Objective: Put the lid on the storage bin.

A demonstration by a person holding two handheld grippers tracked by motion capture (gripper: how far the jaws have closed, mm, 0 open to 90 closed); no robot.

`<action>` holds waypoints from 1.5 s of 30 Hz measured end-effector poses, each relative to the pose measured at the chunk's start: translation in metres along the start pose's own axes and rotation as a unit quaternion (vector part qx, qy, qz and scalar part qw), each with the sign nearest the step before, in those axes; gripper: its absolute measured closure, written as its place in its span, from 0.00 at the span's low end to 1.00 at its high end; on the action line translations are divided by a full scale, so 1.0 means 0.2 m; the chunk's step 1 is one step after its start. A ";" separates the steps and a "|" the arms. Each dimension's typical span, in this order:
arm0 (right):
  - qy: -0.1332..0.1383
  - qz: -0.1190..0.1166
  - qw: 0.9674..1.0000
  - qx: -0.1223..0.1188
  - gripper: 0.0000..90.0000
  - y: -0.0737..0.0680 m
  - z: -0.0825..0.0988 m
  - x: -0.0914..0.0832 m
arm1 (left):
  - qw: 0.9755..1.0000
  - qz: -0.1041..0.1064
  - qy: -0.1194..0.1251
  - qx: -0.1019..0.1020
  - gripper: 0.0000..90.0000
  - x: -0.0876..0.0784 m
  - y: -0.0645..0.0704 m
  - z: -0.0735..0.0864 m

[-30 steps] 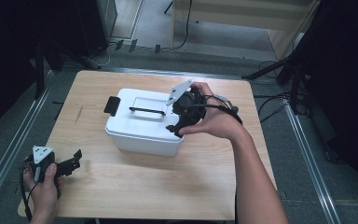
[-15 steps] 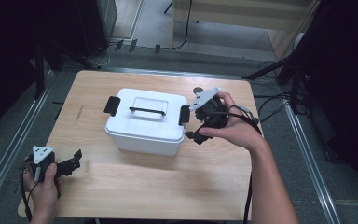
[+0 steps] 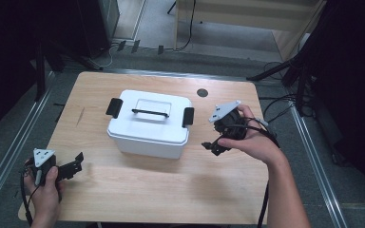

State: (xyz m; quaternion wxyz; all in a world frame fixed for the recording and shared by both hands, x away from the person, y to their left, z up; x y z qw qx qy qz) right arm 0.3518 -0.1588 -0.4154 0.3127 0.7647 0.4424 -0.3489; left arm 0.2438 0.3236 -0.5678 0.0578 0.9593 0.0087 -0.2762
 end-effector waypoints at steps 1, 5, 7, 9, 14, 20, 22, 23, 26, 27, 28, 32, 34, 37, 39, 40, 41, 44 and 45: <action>-0.002 0.002 1.000 0.002 0.00 0.00 0.01 0.00 | 1.000 0.000 0.000 0.001 0.00 0.00 0.00 0.00; -0.003 0.006 1.000 0.008 0.00 0.00 0.07 0.00 | 1.000 0.000 0.000 0.000 0.00 0.00 0.00 0.00; -0.004 0.011 1.000 0.013 0.00 0.00 0.10 0.01 | 1.000 0.000 0.000 0.000 0.00 0.00 0.00 0.00; -0.004 0.012 1.000 0.024 0.00 0.00 0.13 0.01 | 1.000 0.000 0.000 0.000 0.00 0.00 0.00 0.00; -0.003 0.017 0.999 0.040 0.00 0.00 0.21 0.03 | 1.000 0.000 0.000 0.001 0.00 0.00 0.00 0.00; -0.006 0.028 0.998 0.059 0.00 -0.01 0.32 0.05 | 1.000 0.000 0.000 0.000 0.00 0.00 0.00 0.00; -0.006 0.028 0.997 0.069 0.00 -0.01 0.36 0.06 | 1.000 -0.001 0.000 0.001 0.00 0.00 0.00 0.00; -0.005 0.028 0.997 0.073 0.00 -0.02 0.38 0.06 | 1.000 -0.001 0.000 0.001 0.00 0.00 0.00 0.00; -0.005 0.033 0.996 0.084 0.00 -0.02 0.44 0.07 | 1.000 -0.001 0.001 0.001 0.00 0.00 0.00 0.00; -0.004 0.035 0.996 0.085 0.00 -0.02 0.46 0.08 | 1.000 -0.001 0.001 0.001 0.00 0.00 0.00 0.00; -0.001 0.039 0.995 0.088 0.00 -0.02 0.48 0.08 | 1.000 -0.001 0.001 0.001 0.00 0.00 0.00 0.00; 0.006 0.050 0.994 0.099 0.00 -0.02 0.54 0.08 | 1.000 -0.001 0.000 0.002 0.00 0.00 0.00 0.00; 0.009 0.051 0.993 0.106 0.00 -0.03 0.58 0.08 | 1.000 -0.002 -0.001 0.004 0.00 0.00 0.00 0.00; 0.012 0.057 0.992 0.113 0.01 -0.04 0.62 0.08 | 1.000 -0.003 0.000 0.006 0.00 0.00 0.00 0.00; 0.016 0.063 0.991 0.119 0.00 -0.05 0.65 0.08 | 1.000 -0.002 -0.001 0.006 0.00 0.00 0.00 0.00; 0.017 0.065 0.990 0.123 0.01 -0.05 0.66 0.08 | 1.000 -0.002 -0.001 0.007 0.00 0.00 0.00 0.00; 0.022 0.068 0.990 0.126 0.01 -0.05 0.68 0.08 | 1.000 -0.002 -0.002 0.009 0.00 0.00 0.00 0.00; 0.027 0.075 0.987 0.138 0.01 -0.07 0.73 0.08 | 1.000 -0.003 -0.002 0.011 0.00 0.00 0.01 0.00; 0.029 0.079 0.986 0.141 0.01 -0.07 0.75 0.08 | 1.000 -0.004 -0.002 0.012 0.00 0.00 0.01 0.00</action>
Point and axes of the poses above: each handheld gripper's, and its own axes: x roughly forward along the jaws, z roughly out of its underside, y roughly to its right, the point moved 3 cm from there along x, roughly forward along the jaws
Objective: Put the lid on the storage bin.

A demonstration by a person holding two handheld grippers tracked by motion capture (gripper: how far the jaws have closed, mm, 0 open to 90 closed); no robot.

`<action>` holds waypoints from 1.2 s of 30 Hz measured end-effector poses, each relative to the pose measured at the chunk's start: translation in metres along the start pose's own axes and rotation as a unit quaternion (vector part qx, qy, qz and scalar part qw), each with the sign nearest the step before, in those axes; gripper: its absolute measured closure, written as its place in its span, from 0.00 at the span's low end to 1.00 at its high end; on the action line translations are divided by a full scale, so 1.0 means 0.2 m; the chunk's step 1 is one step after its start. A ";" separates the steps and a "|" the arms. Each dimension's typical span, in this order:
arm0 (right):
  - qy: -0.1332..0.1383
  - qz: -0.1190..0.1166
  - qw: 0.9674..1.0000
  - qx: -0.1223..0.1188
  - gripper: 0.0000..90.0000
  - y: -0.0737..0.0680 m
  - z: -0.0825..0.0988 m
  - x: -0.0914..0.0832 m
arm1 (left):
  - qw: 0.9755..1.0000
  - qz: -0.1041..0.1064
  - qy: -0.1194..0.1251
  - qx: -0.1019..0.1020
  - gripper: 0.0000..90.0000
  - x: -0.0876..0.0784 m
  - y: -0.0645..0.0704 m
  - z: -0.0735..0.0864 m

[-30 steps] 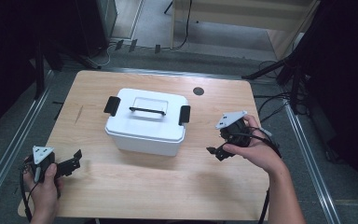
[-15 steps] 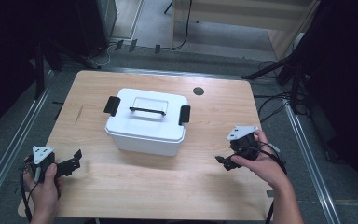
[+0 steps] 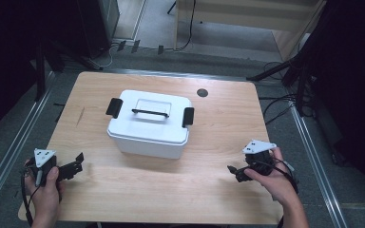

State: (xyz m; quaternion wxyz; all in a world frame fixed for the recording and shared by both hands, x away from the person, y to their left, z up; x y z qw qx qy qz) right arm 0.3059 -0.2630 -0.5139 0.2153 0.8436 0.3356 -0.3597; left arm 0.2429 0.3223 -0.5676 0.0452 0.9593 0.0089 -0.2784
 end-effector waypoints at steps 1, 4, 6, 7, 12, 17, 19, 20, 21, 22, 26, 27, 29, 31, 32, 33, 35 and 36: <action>0.002 0.001 1.000 0.003 0.00 0.00 0.02 0.00 | 1.000 0.000 0.000 0.000 0.00 0.00 0.00 0.00; 0.005 0.003 1.000 0.008 0.00 0.00 0.08 0.00 | 1.000 -0.002 0.000 0.001 0.00 0.00 0.01 0.00; 0.010 0.002 1.000 0.013 0.00 -0.01 0.11 -0.02 | 1.000 -0.002 -0.001 0.004 0.00 0.00 0.01 0.00; 0.014 0.004 1.000 0.013 0.01 -0.01 0.13 -0.02 | 1.000 -0.003 0.001 0.005 0.00 0.00 0.01 0.00; 0.027 0.012 0.999 0.031 0.01 -0.01 0.23 -0.05 | 1.000 -0.005 0.000 0.010 0.00 0.00 0.01 0.00; 0.041 0.017 0.997 0.057 0.01 -0.01 0.35 -0.08 | 1.000 -0.006 0.000 0.011 0.00 0.00 0.01 0.00; 0.046 0.022 0.996 0.068 0.01 0.00 0.40 -0.09 | 1.000 -0.006 -0.001 0.011 0.00 0.00 0.01 0.00; 0.047 0.024 0.996 0.072 0.01 0.00 0.42 -0.10 | 1.000 -0.007 0.000 0.012 0.00 0.00 0.02 0.00; 0.053 0.024 0.995 0.080 0.01 0.01 0.44 -0.11 | 1.000 -0.007 0.000 0.013 0.00 0.00 0.02 0.00; 0.056 0.025 0.994 0.086 0.01 0.01 0.46 -0.12 | 1.000 -0.008 0.000 0.015 0.00 0.00 0.02 0.00; 0.073 0.031 0.991 0.107 0.01 0.02 0.52 -0.16 | 1.000 -0.010 0.001 0.017 0.00 0.00 0.02 0.00; 0.079 0.033 0.990 0.112 0.01 0.02 0.53 -0.17 | 1.000 -0.010 0.001 0.017 0.00 0.00 0.02 0.00; 0.086 0.040 0.988 0.121 0.01 0.03 0.55 -0.19 | 1.000 -0.010 0.001 0.017 0.00 0.00 0.02 0.00; 0.093 0.044 0.985 0.136 0.01 0.03 0.57 -0.20 | 1.000 -0.011 -0.001 0.019 0.00 0.00 0.02 0.00; 0.095 0.048 0.985 0.138 0.01 0.03 0.57 -0.20 | 1.000 -0.011 -0.001 0.018 0.00 0.00 0.02 0.00; 0.098 0.052 0.983 0.146 0.01 0.03 0.58 -0.21 | 1.000 -0.012 -0.001 0.019 0.00 0.00 0.03 0.00; 0.110 0.053 0.979 0.166 0.01 0.02 0.59 -0.21 | 1.000 -0.014 -0.003 0.023 0.00 0.00 0.03 0.00; 0.112 0.053 0.978 0.171 0.01 0.01 0.60 -0.21 | 1.000 -0.014 -0.004 0.024 0.00 0.00 0.03 0.00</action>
Point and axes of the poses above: each handheld gripper's, and its own axes: x roughly forward along the jaws, z roughly out of its underside, y roughly to its right, the point moved 3 cm from there along x, roughly forward along the jaws
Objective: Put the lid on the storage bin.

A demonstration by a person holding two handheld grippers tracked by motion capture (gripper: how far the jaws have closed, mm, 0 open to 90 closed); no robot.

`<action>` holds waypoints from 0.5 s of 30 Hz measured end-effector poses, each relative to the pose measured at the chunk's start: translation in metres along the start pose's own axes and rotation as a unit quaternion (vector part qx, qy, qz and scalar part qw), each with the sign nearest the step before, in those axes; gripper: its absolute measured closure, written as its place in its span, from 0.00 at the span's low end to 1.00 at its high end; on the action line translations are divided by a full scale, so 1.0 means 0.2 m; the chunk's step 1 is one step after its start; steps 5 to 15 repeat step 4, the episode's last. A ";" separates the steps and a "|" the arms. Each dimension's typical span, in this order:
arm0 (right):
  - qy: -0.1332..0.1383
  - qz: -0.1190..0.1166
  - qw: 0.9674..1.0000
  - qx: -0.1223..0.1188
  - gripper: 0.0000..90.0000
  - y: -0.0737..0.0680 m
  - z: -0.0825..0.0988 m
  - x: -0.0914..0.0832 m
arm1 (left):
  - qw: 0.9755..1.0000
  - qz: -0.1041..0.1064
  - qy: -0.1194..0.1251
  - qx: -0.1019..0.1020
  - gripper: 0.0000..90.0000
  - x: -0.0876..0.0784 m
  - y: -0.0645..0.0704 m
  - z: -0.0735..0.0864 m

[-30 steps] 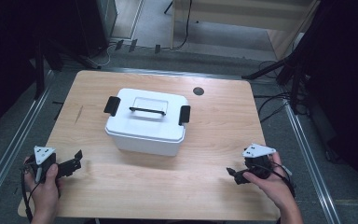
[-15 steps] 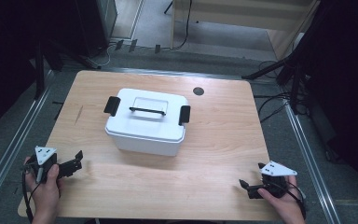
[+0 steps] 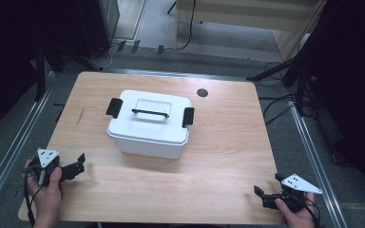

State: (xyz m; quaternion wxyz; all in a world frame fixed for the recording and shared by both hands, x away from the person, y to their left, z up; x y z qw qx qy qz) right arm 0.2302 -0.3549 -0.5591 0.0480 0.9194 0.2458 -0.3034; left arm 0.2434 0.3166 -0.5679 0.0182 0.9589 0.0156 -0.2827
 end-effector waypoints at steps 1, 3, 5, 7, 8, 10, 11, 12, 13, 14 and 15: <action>0.000 0.005 1.000 0.001 0.01 0.00 0.01 0.00 | 1.000 0.000 0.000 0.001 0.00 0.00 0.00 0.00; -0.005 0.014 1.000 0.002 0.01 0.00 0.02 0.01 | 1.000 0.001 -0.002 0.001 0.00 0.00 0.00 0.00; -0.005 0.017 1.000 0.006 0.01 0.00 0.02 0.01 | 1.000 0.002 -0.002 0.003 0.00 0.00 0.00 0.00; -0.005 0.017 1.000 0.006 0.01 0.00 0.02 0.01 | 1.000 0.002 -0.002 0.003 0.00 0.00 0.00 0.00; -0.005 0.017 1.000 0.006 0.01 0.00 0.02 0.01 | 1.000 0.002 -0.002 0.003 0.00 0.00 0.00 0.00; -0.005 0.017 1.000 0.006 0.01 0.00 0.02 0.01 | 1.000 0.002 -0.002 0.003 0.00 0.00 0.00 0.00; -0.005 0.017 1.000 0.006 0.01 0.00 0.02 0.01 | 1.000 0.002 -0.002 0.003 0.00 0.00 0.00 0.00; -0.005 0.017 1.000 0.006 0.01 0.00 0.02 0.01 | 1.000 0.002 -0.002 0.003 0.00 0.00 0.00 0.00; -0.005 0.017 1.000 0.006 0.01 0.00 0.02 0.01 | 1.000 0.002 -0.002 0.003 0.00 0.00 0.00 0.00; -0.005 0.017 1.000 0.006 0.01 0.00 0.02 0.01 | 1.000 0.002 -0.002 0.003 0.00 0.00 0.00 0.00; -0.005 0.017 1.000 0.006 0.01 0.00 0.02 0.01 | 1.000 0.002 -0.002 0.003 0.00 0.00 0.00 0.00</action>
Point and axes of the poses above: each handheld gripper's, and its own axes: x roughly forward along the jaws, z roughly out of its underside, y roughly to its right, the point moved 3 cm from there along x, roughly forward along the jaws
